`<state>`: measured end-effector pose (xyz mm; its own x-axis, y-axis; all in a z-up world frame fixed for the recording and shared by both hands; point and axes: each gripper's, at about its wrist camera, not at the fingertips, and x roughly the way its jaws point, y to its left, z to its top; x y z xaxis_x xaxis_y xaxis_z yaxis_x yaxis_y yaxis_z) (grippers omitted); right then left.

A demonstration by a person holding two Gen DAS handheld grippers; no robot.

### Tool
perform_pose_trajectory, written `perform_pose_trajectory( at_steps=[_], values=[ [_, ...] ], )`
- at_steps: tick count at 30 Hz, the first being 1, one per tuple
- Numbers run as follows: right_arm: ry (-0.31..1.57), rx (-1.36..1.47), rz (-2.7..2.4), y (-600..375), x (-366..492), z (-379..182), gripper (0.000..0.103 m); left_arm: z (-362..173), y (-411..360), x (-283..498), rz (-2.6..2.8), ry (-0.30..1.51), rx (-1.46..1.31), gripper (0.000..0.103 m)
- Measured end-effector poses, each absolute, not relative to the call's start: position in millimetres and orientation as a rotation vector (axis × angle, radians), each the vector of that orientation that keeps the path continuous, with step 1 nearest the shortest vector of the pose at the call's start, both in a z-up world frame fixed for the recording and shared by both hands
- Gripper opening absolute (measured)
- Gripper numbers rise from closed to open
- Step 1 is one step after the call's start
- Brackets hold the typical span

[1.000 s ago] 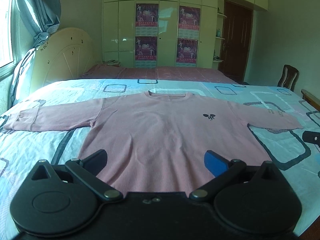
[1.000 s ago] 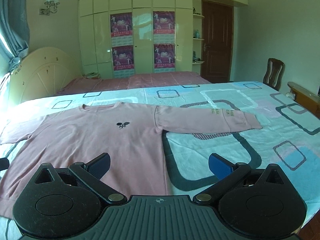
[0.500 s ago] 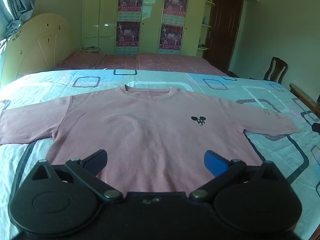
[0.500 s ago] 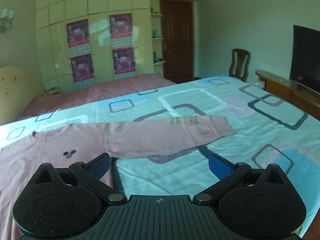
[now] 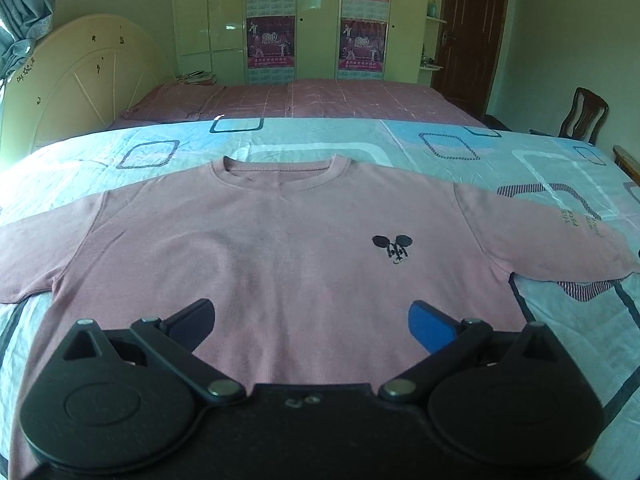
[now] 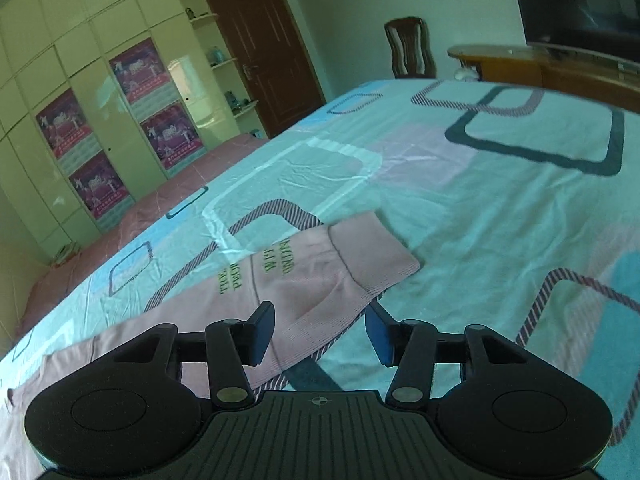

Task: Fold small clothes
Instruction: 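Move the right tool to the sweatshirt sleeve cuff and grasp it, then carry the held sleeve across the sweatshirt body with the right tool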

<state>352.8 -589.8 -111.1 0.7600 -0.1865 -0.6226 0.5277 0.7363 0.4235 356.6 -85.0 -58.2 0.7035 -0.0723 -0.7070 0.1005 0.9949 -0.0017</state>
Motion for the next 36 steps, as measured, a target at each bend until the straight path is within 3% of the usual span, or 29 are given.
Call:
perform_pose_trajectory(
  at_steps=[2,11,14,15,23,28,36],
  values=[
    [0.604,0.695,-0.42,-608.4,360.3,-126.8,0.04,-60.6,-95.4,363.1,-0.104,0.793,0.042,0.102],
    [0.578,0.9,-0.397,-651.8,362.9,-158.1,0.034,-64.2,-117.5,386.5,-0.088,0.813,0.032,0.102],
    [0.587,0.889,-0.414,-659.7,359.4,-157.6,0.011,-61.8,-115.5,391.6,-0.077,0.807,0.034,0.102],
    [0.582,0.868,-0.422,-659.7,357.5,-153.4,0.01,-60.6,-113.1,392.5,-0.072,0.803,0.032,0.102],
    [0.623,0.642,-0.446,-636.2,369.9,-125.3,0.008,-73.0,-67.6,401.5,-0.022,0.86,0.041,0.102],
    [0.577,0.486,-0.341,-571.7,383.2,-87.7,0.007,-82.1,-31.7,401.0,-0.044,0.852,0.022,0.094],
    [0.58,0.375,-0.168,-440.7,407.9,-57.4,0.006,-85.2,18.4,400.0,-0.069,0.829,-0.012,0.096]
  ],
)
